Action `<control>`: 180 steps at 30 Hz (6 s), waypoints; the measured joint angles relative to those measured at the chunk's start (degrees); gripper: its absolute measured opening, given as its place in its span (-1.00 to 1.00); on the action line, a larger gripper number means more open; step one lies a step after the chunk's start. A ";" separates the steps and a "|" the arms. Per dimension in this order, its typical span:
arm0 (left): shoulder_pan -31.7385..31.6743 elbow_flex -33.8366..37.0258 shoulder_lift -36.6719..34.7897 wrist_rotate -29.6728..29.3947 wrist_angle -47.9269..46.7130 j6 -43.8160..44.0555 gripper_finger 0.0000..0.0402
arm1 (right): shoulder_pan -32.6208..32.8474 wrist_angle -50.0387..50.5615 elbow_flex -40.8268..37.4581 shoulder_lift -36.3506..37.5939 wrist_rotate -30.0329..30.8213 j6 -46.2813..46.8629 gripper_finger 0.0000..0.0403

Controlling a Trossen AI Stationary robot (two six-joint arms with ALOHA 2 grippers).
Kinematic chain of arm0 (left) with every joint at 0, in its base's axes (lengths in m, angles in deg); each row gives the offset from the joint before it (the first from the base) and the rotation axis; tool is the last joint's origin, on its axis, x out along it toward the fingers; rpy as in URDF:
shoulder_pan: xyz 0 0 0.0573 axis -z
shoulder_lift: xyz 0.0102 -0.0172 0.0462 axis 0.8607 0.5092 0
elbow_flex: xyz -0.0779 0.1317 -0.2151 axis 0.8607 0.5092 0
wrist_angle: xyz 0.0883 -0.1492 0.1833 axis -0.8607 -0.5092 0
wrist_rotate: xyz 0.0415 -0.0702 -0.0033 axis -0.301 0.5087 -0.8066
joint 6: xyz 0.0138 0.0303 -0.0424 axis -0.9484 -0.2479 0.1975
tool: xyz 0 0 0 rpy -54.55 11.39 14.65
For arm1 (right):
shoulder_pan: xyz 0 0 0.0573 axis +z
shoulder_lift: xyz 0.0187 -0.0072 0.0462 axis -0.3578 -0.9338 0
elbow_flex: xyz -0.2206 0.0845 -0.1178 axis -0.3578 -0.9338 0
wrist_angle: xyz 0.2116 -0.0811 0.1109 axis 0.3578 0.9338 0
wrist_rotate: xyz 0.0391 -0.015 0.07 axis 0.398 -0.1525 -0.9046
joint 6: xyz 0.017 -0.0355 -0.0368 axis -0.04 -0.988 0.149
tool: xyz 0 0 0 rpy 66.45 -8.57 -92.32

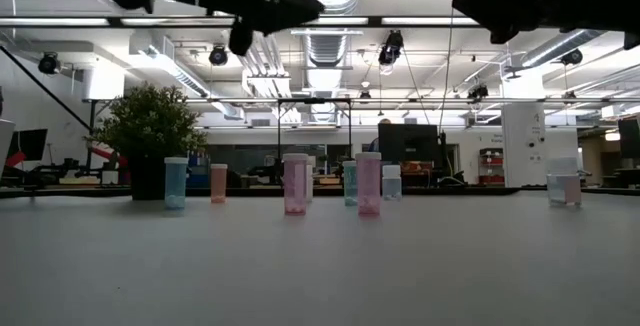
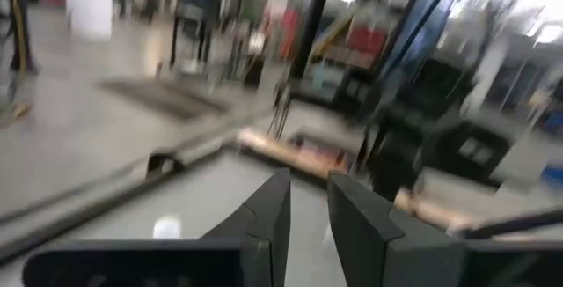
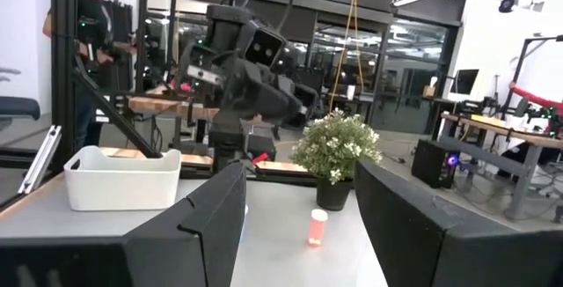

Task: Pick and place medicine bottles into bin by pill shape (circle, oval)
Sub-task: Put the right blue tablet bottle into the gray bin

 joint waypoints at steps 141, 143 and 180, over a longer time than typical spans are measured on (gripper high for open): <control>5.81 -24.13 -4.68 16.58 -71.51 18.59 -0.51 | -0.02 21.01 -0.17 28.63 -4.92 -6.03 0.00; 8.97 -23.97 -7.11 22.83 -77.01 25.43 -0.51 | -0.02 21.02 -0.17 28.63 -4.90 -6.03 0.00; 55.95 -6.85 -4.44 2.96 -99.61 72.17 -0.52 | 0.00 20.98 -0.11 27.52 -3.76 -4.52 0.00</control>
